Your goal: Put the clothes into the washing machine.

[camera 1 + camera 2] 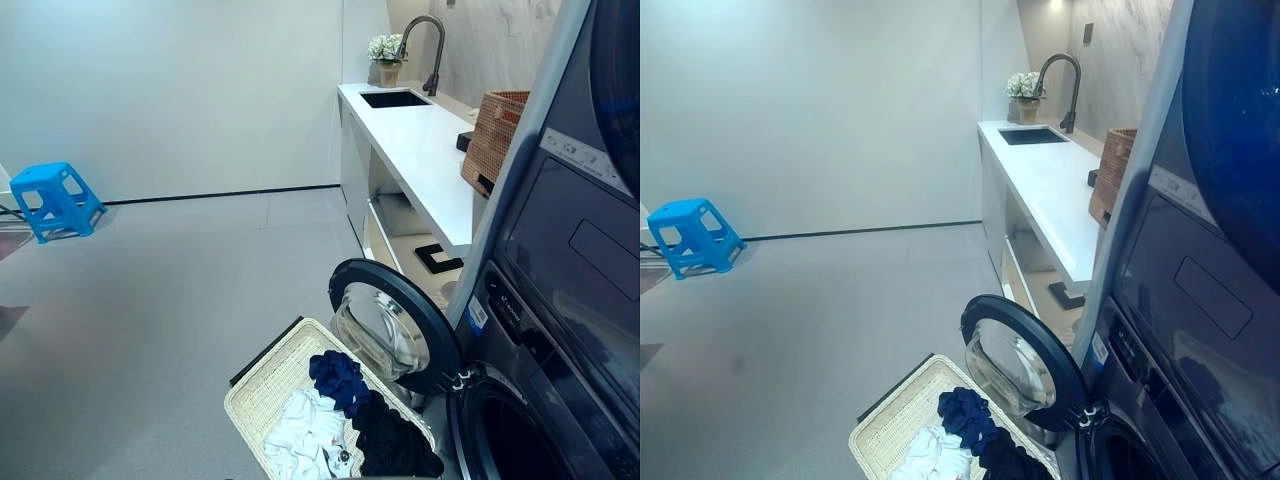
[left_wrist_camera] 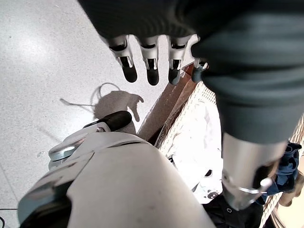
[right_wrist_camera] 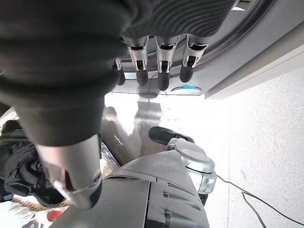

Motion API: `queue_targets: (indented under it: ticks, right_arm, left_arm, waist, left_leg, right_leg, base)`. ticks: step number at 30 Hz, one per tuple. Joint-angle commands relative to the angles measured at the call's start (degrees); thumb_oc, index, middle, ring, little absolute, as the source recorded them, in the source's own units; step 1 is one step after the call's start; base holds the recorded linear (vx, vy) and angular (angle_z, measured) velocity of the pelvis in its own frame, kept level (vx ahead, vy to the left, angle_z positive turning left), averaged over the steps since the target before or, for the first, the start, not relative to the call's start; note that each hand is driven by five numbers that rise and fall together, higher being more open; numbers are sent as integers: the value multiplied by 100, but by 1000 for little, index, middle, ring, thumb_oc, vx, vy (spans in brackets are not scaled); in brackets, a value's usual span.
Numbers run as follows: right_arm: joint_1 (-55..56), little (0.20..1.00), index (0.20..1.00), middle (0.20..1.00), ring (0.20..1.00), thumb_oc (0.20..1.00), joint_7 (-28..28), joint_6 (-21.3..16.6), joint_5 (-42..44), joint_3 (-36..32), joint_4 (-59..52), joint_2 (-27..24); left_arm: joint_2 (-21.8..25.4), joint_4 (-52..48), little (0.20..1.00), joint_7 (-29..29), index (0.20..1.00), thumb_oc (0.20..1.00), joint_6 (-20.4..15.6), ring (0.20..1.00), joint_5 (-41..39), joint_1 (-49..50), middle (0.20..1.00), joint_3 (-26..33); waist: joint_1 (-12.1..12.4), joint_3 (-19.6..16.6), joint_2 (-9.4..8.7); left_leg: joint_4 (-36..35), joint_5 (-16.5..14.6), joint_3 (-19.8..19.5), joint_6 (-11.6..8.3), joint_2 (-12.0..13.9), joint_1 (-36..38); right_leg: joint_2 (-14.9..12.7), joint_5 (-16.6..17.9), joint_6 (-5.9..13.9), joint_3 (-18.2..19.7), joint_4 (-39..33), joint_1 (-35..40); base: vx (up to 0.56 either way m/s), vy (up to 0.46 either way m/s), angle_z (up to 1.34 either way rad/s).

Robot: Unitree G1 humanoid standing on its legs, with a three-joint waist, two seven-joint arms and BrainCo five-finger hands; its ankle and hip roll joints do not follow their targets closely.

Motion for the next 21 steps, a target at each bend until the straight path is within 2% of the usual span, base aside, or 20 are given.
queue_targets:
  ticks: [1,16,21]
  right_arm:
    - [-505,1000,1000,1000,1000,1000,-1,28,76,54,416,27]
    - [-499,1000,1000,1000,1000,1000,18,-8,69,71,412,18]
    - [-493,1000,1000,1000,1000,1000,6,-78,135,29,370,-20]
  left_arm:
    - [-63,310,1000,-53,1000,1000,-25,1000,-29,-490,1000,-71]
    - [-66,288,1000,-18,1000,1000,17,1000,-68,-478,1000,-75]
    - [-54,263,1000,152,1000,1000,-76,1000,-352,-470,1000,2]
  waist:
    - [213,148,28]
    - [234,209,24]
    - [241,284,20]
  left_leg:
    - [14,-586,102,141,-122,399]
    - [14,-559,73,135,-110,366]
    - [14,-542,55,133,-101,320]
  right_leg:
    - [-153,683,303,-108,-81,-577]
    - [-153,702,303,-125,-81,-602]
    - [-139,720,302,-123,-81,-649]
  base:
    - [0,0,0]
    - [0,0,0]
    - [8,0,0]
